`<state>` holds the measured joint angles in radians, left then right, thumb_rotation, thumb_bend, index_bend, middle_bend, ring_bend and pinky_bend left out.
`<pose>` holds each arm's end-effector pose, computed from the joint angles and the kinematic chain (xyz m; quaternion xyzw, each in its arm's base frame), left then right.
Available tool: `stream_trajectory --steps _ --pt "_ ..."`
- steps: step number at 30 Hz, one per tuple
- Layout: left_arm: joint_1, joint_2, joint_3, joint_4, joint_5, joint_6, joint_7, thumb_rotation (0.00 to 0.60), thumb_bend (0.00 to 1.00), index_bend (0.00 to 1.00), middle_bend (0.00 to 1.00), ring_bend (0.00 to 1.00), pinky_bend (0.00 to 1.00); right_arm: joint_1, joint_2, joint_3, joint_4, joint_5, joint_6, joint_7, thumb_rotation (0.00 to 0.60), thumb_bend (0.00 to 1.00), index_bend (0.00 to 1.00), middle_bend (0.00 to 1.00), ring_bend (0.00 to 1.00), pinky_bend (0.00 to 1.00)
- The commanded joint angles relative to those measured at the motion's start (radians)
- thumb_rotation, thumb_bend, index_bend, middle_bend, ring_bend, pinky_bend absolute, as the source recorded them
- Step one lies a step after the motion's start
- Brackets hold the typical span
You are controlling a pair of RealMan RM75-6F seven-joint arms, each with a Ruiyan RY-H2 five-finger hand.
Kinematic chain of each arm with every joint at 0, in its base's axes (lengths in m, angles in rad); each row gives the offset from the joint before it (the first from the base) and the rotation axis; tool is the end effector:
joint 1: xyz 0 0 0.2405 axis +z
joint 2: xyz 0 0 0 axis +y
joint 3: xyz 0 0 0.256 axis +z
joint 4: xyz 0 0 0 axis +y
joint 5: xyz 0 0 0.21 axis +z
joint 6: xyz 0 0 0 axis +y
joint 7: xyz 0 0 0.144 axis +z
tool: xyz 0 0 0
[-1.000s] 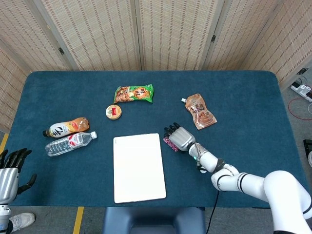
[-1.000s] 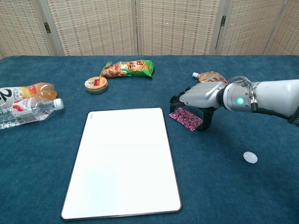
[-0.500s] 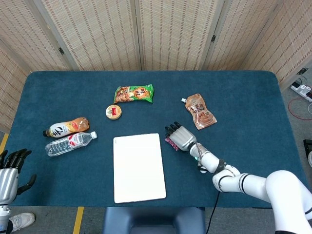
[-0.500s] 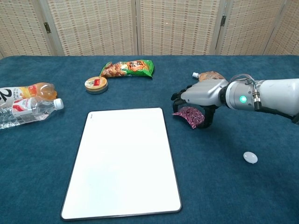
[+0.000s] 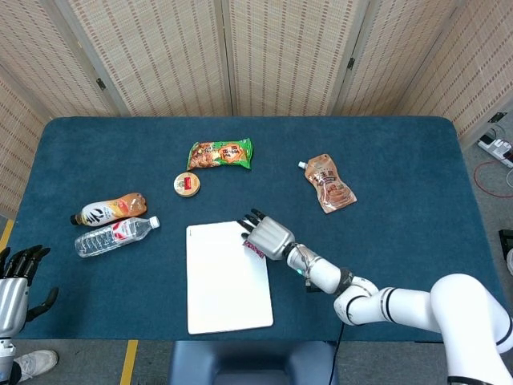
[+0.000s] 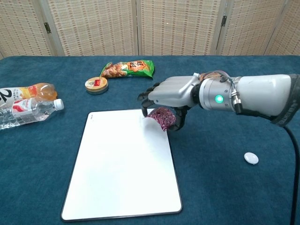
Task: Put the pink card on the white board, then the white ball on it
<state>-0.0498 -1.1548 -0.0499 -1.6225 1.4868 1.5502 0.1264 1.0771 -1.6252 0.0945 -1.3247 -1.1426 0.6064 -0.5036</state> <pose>-0.3103 0.1696 0.1561 -0.5855 -0.3593 -0.3702 0.6253 -0.0756 -0.3591 -0.0808 0.9071 -0.1788 0.2404 0.2958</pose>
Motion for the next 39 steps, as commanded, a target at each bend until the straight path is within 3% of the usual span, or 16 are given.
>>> stream_trajectory --steps 1,6,9,17,21,28,34,39 --pt "0.002 0.001 0.000 0.002 -0.001 0.001 -0.002 0.600 0.36 0.20 0.18 0.18 0.00 0.027 -0.038 0.002 0.012 0.012 -0.015 -0.024 0.600 0.33 0.25 0.08 0.00 0.00" --pt "0.006 0.001 0.001 0.008 -0.006 0.002 -0.009 0.600 0.36 0.20 0.18 0.18 0.00 0.058 -0.082 0.006 0.034 0.028 -0.021 -0.047 0.600 0.33 0.21 0.07 0.00 0.00" --pt "0.007 0.000 0.001 0.012 -0.006 0.002 -0.013 0.600 0.36 0.20 0.18 0.18 0.00 0.068 -0.086 0.003 0.032 0.037 -0.020 -0.059 0.600 0.33 0.12 0.07 0.00 0.00" --pt "0.006 -0.002 0.000 0.016 0.001 0.002 -0.017 0.600 0.36 0.20 0.18 0.18 0.00 0.036 -0.011 -0.020 -0.053 0.037 0.042 -0.055 0.600 0.33 0.01 0.07 0.00 0.00" --pt "0.000 -0.003 -0.001 0.017 0.005 -0.004 -0.016 0.600 0.36 0.20 0.18 0.18 0.00 -0.030 0.086 -0.053 -0.152 -0.012 0.126 -0.027 0.600 0.33 0.02 0.07 0.00 0.00" --pt "-0.014 -0.009 -0.006 0.010 0.017 -0.012 -0.009 0.600 0.36 0.20 0.18 0.18 0.00 -0.180 0.261 -0.160 -0.297 -0.175 0.300 0.043 0.600 0.33 0.14 0.09 0.00 0.00" --pt "-0.023 -0.010 -0.008 0.001 0.022 -0.018 0.002 0.600 0.36 0.20 0.18 0.18 0.00 -0.308 0.323 -0.261 -0.285 -0.313 0.424 0.118 0.600 0.33 0.22 0.12 0.01 0.00" --pt "-0.026 -0.009 -0.007 -0.008 0.030 -0.017 0.009 0.600 0.36 0.20 0.18 0.18 0.00 -0.386 0.321 -0.312 -0.227 -0.371 0.469 0.166 0.600 0.33 0.24 0.13 0.01 0.00"
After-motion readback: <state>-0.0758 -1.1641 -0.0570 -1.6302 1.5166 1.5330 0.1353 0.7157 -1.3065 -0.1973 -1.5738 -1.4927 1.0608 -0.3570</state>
